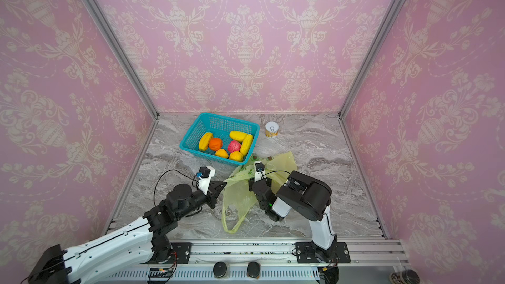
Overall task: Untie the knot of the plastic bag and take out the fruit
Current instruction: 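Reach the right gripper deeper into the bag toward the green fruit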
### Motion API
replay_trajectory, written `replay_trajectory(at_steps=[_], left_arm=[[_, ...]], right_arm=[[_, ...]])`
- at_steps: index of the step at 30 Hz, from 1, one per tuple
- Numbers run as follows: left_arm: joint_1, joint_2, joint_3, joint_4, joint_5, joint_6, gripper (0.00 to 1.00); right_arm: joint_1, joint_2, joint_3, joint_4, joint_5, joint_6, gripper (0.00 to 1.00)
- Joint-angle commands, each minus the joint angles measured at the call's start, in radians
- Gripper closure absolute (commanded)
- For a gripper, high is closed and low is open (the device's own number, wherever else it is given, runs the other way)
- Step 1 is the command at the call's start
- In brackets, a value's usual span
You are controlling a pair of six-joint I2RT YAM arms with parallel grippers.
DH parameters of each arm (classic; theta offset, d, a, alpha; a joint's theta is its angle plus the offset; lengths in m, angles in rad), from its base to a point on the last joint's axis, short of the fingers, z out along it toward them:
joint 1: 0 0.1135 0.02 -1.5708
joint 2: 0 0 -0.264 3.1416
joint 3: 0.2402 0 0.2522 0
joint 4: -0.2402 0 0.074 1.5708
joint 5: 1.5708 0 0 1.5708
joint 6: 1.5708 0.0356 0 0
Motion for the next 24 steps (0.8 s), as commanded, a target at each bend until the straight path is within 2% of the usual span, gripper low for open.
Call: replay_trajectory(at_steps=[1,3,5,7,10,12,17,21,24], left_arm=[[-0.006,0.008,0.008,0.007,-0.024,-0.008,1.0],[-0.006,0.01,0.007,0.007,-0.023,-0.01,1.0],[-0.006,0.009,0.007,0.006,-0.02,-0.011,1.0],[-0.006,0.006,0.006,0.007,-0.02,-0.009,1.0],[-0.006,0.007,0.004,0.01,-0.009,-0.007,1.0],[-0.006,0.004,0.003,0.013,0.002,-0.006,1.0],[-0.006,-0.017,-0.007,0.023,0.028,-0.005,1.0],[-0.006,-0.039,-0.016,0.023,0.033,-0.006,1.0],[-0.006,-0.04,-0.016,0.023,0.027,-0.008,1.0]], right_arm=[[-0.009,-0.02,-0.029,0.055,-0.067,0.015,0.54],[-0.015,-0.016,-0.007,0.025,-0.067,0.027,0.46],[-0.022,-0.002,0.037,-0.039,-0.038,0.047,0.28],[-0.025,0.013,0.078,-0.087,0.026,0.06,0.15],[-0.041,0.026,0.151,-0.218,0.139,0.118,0.06],[-0.062,0.032,0.196,-0.309,0.162,0.161,0.05],[-0.089,0.081,0.296,-0.431,0.133,0.223,0.04],[-0.089,0.093,0.313,-0.439,0.1,0.23,0.1],[-0.094,0.086,0.305,-0.432,0.055,0.24,0.22]])
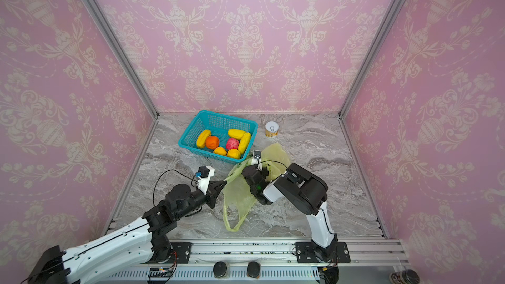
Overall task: Untie the knot of the plastic bag and take out the fruit
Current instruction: 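Reach the right gripper deeper into the bag toward the green fruit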
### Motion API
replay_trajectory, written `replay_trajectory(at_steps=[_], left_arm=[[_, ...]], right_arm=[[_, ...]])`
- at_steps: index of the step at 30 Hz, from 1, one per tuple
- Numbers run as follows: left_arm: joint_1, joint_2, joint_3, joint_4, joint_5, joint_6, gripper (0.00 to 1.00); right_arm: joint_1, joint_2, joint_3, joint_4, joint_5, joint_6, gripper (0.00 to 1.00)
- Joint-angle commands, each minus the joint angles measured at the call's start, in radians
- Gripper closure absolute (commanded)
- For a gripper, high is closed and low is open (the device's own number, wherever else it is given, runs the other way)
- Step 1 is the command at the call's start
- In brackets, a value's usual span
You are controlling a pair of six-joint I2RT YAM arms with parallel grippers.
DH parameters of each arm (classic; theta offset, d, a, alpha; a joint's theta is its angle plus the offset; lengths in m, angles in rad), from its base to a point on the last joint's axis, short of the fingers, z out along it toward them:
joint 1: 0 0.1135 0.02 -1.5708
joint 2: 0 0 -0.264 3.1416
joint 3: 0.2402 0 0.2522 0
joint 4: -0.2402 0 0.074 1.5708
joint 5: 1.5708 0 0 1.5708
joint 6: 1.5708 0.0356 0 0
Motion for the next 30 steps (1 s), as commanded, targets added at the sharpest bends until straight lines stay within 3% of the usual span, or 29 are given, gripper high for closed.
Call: replay_trajectory(at_steps=[1,7,13,21,30], left_arm=[[-0.006,-0.014,-0.015,0.021,0.019,-0.007,1.0],[-0.006,0.008,-0.005,0.017,0.004,-0.008,1.0],[-0.006,0.044,0.01,0.012,-0.019,-0.007,1.0],[-0.006,0.092,0.028,0.004,-0.049,-0.011,1.0],[-0.006,0.173,0.065,-0.011,-0.086,-0.015,1.0]], right_arm=[[-0.021,0.006,-0.001,-0.038,-0.036,0.036,0.27],[-0.021,-0.021,-0.033,0.025,-0.145,0.026,0.5],[-0.019,-0.153,-0.145,0.078,-0.236,0.041,0.64],[-0.002,-0.331,-0.253,0.014,-0.381,0.081,0.68],[0.149,-0.5,-0.279,-0.252,-0.328,0.052,0.66]])
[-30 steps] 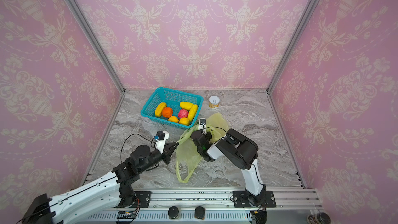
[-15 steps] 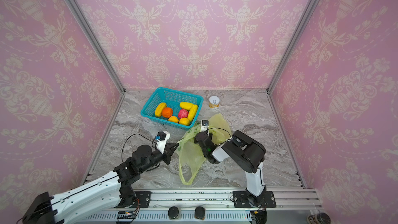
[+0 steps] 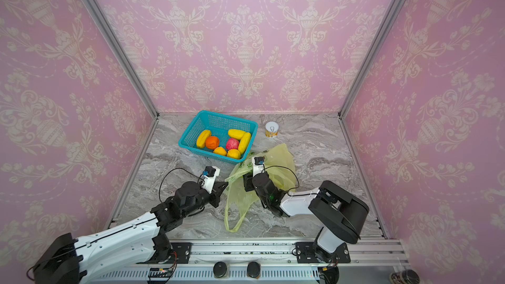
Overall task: Untie the knot of the plastic bag and take out the fruit
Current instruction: 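Reach the right gripper deeper into the bag toward the green fruit, then grasp the green fruit with the right gripper and lift it out, then carry the green fruit with the right gripper over the teal basket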
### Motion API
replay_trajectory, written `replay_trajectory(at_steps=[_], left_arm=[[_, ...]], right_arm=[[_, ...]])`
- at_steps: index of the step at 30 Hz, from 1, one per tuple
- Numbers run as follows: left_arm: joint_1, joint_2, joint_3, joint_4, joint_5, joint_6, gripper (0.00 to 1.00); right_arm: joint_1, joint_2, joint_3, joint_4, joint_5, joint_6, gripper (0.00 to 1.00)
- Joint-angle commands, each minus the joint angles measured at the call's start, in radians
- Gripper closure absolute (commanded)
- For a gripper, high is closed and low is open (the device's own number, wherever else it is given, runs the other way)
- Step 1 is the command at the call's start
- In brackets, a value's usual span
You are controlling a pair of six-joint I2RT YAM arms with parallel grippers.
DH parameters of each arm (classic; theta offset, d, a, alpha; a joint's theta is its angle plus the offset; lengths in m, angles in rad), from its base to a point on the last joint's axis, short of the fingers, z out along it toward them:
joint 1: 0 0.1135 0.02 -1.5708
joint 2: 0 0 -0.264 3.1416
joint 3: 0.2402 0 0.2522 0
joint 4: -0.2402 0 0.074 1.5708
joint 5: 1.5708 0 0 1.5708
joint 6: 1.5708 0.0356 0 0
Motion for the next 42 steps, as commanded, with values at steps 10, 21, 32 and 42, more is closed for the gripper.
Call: replay_trajectory(at_steps=[10,21,32,42], left_arm=[[-0.006,0.033,0.044,-0.014,-0.048,-0.02,1.0],[-0.006,0.036,0.044,-0.014,-0.052,-0.019,1.0],[-0.006,0.031,0.042,-0.016,-0.053,-0.015,1.0],[-0.006,0.019,0.038,-0.018,-0.054,-0.011,1.0]], right_arm=[[0.134,-0.386,-0.191,-0.231,-0.039,-0.12,0.64],[0.169,-0.856,-0.214,-0.416,0.02,-0.194,0.61],[0.135,-0.62,0.042,-0.399,0.122,-0.231,0.62],[-0.05,-0.008,0.628,-0.709,-0.027,-0.138,0.66]])
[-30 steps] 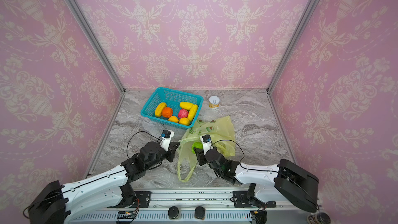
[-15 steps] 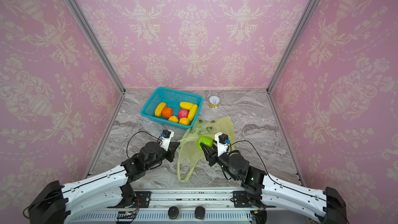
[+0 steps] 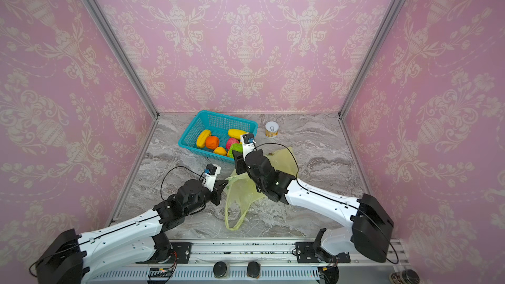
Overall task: Untie the knot of the plastic bag and take out the fruit
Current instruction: 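Carry the green fruit with the right gripper over the teal basket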
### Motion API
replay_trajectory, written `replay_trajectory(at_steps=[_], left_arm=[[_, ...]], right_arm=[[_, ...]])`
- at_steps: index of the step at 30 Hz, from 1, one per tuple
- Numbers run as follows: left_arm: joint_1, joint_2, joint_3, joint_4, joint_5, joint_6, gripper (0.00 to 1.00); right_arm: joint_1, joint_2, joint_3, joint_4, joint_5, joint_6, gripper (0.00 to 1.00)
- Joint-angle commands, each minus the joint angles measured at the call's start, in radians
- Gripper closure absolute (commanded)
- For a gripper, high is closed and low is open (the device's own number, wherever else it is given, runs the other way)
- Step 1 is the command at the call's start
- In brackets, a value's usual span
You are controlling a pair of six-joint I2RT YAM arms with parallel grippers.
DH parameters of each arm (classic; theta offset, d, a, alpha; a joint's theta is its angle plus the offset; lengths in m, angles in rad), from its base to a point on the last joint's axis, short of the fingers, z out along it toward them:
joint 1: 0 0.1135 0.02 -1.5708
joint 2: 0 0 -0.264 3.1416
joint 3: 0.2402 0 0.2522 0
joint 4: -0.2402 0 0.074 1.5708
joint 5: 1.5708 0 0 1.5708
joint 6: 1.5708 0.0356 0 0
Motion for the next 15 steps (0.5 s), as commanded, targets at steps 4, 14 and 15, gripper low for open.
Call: replay_trajectory(at_steps=[4,14,15], left_arm=[[-0.005,-0.009,0.019,-0.01,-0.022,-0.006,1.0],[-0.005,0.001,0.02,-0.004,-0.019,-0.001,1.0],[-0.005,0.001,0.021,-0.003,-0.019,-0.002,1.0]], right_arm=[[-0.075,0.337,0.378,-0.263,-0.103,0.026,0.69],[-0.111,0.89,1.154,-0.738,-0.163,-0.054,0.71],[-0.112,0.938,1.227,-0.779,-0.167,-0.059,0.71]])
